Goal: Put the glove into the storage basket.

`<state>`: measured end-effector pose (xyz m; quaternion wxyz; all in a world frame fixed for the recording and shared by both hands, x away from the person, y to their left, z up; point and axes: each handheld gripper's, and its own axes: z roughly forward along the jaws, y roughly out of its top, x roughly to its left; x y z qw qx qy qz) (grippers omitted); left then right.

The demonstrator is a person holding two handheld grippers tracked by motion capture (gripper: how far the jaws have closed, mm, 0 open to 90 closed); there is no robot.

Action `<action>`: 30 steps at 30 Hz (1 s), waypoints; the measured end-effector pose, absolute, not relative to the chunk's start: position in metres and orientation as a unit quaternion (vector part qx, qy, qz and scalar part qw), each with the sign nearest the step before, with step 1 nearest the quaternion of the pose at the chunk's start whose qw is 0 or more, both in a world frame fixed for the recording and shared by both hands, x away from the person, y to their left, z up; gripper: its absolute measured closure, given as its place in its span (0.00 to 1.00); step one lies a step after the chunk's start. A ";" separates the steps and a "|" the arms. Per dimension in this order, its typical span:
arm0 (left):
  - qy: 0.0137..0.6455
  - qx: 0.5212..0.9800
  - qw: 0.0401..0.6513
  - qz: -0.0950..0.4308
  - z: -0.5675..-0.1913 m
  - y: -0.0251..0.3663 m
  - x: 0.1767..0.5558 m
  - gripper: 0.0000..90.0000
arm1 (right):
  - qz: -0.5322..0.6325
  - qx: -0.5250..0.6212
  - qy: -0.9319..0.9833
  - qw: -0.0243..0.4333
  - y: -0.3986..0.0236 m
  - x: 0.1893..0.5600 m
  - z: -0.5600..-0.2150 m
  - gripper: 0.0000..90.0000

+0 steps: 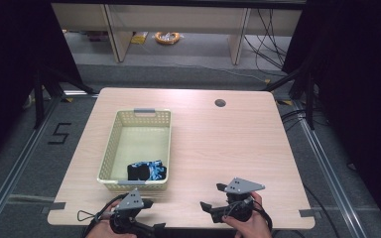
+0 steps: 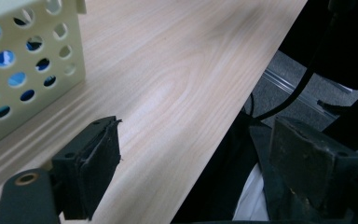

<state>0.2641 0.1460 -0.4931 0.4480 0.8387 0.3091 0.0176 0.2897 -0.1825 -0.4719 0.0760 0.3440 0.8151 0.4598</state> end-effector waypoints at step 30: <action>0.287 0.865 0.411 0.028 -0.507 0.151 0.244 0.18 | 0.391 0.337 0.853 0.080 -0.183 0.269 -0.492 0.18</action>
